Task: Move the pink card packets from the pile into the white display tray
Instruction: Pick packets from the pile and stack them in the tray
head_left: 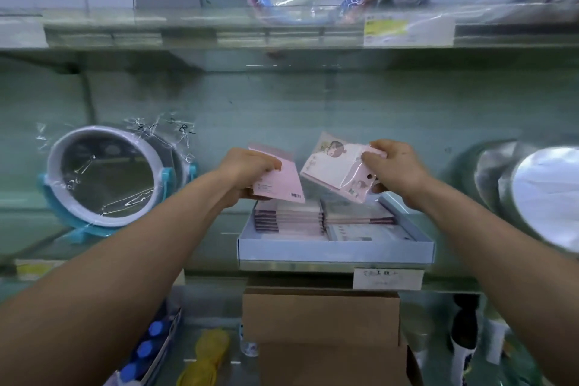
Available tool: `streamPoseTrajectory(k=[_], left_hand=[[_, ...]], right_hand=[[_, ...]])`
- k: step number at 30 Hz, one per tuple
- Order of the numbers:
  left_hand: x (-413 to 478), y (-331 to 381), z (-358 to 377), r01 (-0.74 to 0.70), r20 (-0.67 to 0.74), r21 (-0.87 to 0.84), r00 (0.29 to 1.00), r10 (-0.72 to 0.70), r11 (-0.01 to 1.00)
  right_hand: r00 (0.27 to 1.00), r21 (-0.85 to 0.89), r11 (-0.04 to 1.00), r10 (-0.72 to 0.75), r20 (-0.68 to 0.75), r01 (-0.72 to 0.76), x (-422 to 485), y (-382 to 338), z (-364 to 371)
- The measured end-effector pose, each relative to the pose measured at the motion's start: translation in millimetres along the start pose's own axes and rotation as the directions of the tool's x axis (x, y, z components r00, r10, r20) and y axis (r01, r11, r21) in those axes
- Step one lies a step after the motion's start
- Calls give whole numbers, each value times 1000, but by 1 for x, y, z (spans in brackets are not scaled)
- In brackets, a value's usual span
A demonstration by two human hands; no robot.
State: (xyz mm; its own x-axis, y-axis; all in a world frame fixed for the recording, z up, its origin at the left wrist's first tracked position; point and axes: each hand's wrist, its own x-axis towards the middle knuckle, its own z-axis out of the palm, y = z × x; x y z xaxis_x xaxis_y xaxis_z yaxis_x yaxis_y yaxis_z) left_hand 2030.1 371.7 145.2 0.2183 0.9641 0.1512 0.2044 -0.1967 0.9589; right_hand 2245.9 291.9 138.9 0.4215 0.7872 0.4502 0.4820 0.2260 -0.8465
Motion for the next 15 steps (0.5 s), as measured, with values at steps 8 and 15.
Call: streamPoseTrajectory(k=[8,15], left_hand=[[2,8,11,144,182,-11,973,-140,989],[-3,1,29,241,287,-208,942,-176,948]], right_hand=[[986,265,956,-149,70,126,7,-1,2],[922,-5,989,-137,361,149,-4,13,-7]])
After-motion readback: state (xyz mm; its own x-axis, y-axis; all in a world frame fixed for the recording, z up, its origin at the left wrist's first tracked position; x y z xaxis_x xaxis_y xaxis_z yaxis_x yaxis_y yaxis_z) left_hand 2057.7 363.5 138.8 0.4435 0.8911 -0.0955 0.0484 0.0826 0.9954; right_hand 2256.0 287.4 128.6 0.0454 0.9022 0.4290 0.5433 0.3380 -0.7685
